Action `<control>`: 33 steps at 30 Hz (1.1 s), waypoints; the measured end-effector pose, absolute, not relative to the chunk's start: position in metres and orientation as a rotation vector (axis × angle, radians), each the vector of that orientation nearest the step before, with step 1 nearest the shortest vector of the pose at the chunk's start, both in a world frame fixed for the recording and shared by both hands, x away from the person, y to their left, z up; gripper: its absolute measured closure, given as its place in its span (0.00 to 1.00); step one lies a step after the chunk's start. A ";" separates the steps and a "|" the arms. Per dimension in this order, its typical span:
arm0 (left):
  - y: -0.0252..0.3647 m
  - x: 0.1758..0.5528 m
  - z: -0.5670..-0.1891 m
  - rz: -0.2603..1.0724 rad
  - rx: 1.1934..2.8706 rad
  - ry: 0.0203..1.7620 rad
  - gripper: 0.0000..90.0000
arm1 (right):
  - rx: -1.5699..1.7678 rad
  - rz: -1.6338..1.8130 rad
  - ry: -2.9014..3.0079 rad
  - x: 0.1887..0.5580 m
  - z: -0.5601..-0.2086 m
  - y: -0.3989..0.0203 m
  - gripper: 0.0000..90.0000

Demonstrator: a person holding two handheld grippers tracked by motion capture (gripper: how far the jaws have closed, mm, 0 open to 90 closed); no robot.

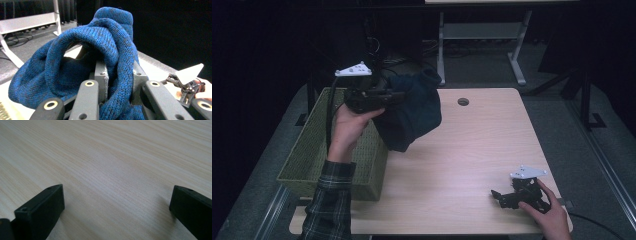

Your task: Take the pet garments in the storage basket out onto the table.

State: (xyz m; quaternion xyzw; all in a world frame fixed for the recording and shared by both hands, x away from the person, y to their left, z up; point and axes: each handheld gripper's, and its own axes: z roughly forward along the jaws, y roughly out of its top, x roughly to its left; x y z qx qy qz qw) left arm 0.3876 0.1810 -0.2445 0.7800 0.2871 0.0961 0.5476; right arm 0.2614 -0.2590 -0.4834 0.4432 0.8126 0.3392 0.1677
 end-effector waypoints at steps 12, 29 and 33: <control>0.124 0.394 -0.275 0.142 1.902 0.620 0.82 | 1.261 0.966 2.311 0.261 -0.483 -0.259 0.00; 0.048 0.404 -0.334 0.034 2.019 0.565 0.81 | 1.265 0.965 2.310 0.261 -0.483 -0.259 0.00; 0.032 0.406 -0.351 0.005 2.053 0.562 0.81 | 1.263 0.964 2.310 0.261 -0.484 -0.259 0.00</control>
